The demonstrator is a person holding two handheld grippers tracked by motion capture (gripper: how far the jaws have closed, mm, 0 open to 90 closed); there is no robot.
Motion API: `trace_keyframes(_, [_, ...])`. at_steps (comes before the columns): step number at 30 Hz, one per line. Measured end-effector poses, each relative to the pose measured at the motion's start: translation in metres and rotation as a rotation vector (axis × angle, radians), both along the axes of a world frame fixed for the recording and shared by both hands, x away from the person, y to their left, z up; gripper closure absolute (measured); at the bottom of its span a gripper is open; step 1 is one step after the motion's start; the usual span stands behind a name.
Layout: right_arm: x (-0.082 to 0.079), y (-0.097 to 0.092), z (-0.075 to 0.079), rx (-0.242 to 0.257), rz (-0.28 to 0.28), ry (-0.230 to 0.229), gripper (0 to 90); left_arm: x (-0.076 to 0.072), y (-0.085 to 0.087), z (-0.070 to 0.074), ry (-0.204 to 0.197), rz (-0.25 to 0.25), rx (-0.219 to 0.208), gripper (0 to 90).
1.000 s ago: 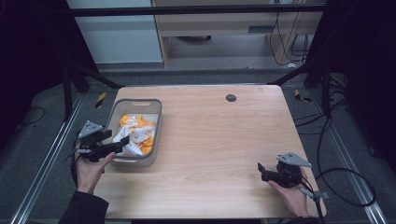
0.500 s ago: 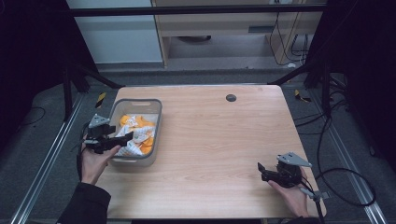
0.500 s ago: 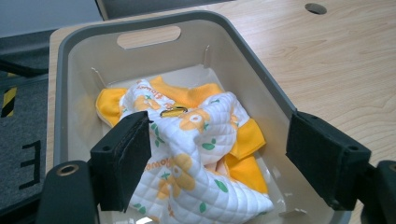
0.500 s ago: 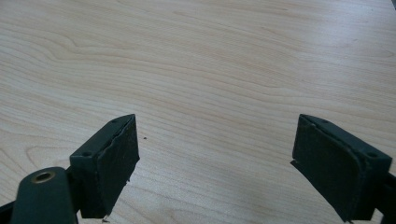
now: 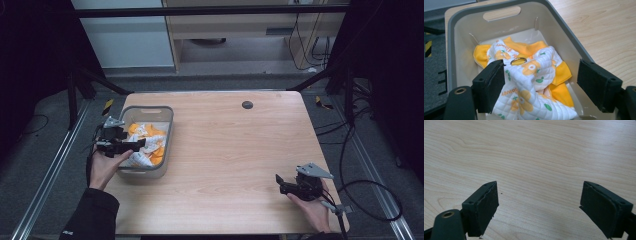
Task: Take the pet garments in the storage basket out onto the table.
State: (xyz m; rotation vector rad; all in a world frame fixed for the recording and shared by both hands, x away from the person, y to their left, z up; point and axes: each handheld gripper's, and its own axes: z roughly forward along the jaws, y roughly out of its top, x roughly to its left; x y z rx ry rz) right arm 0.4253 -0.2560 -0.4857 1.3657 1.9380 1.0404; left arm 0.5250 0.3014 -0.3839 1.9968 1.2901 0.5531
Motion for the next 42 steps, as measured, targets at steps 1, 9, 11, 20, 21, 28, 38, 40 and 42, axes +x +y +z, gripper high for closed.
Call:
trace_keyframes(1, [0.0, 0.0, 0.0, 0.0, 0.001, 0.0, 14.9, 0.001, 0.0, -0.001, 0.009, -0.002, 0.005, 21.8])
trace_keyframes(9, [0.0, 0.0, -0.001, -0.002, 0.007, 0.002, 15.6, 0.01, -0.001, -0.005, 0.052, -0.002, 0.034, 21.8])
trace_keyframes(11, [0.0, 0.0, 0.0, -0.001, 0.008, 0.001, 15.9, 0.012, -0.001, -0.007, 0.06, -0.001, 0.04, 21.8])
trace_keyframes(20, [0.001, 0.0, -0.001, -0.004, 0.013, 0.003, 15.7, 0.019, 0.001, -0.013, 0.099, 0.006, 0.053, 24.9])
trace_keyframes(21, [0.001, 0.0, -0.001, -0.006, 0.014, 0.003, 15.7, 0.019, 0.001, -0.013, 0.106, 0.006, 0.05, 24.9])
trace_keyframes(28, [0.001, 0.001, -0.001, -0.005, 0.018, 0.01, 16.0, 0.021, -0.001, -0.019, 0.135, 0.003, 0.074, 30.3])
trace_keyframes(38, [0.002, 0.001, -0.002, -0.005, 0.025, 0.019, 16.4, 0.024, -0.003, -0.026, 0.166, -0.002, 0.101, 37.9])
trace_keyframes(40, [0.001, 0.001, -0.002, 0.003, 0.025, 0.027, 16.5, 0.024, -0.003, -0.028, 0.173, -0.001, 0.105, 38.8])
trace_keyframes(42, [0.002, 0.001, -0.002, -0.004, 0.027, 0.023, 16.4, 0.025, -0.003, -0.029, 0.178, 0.004, 0.104, 41.1])
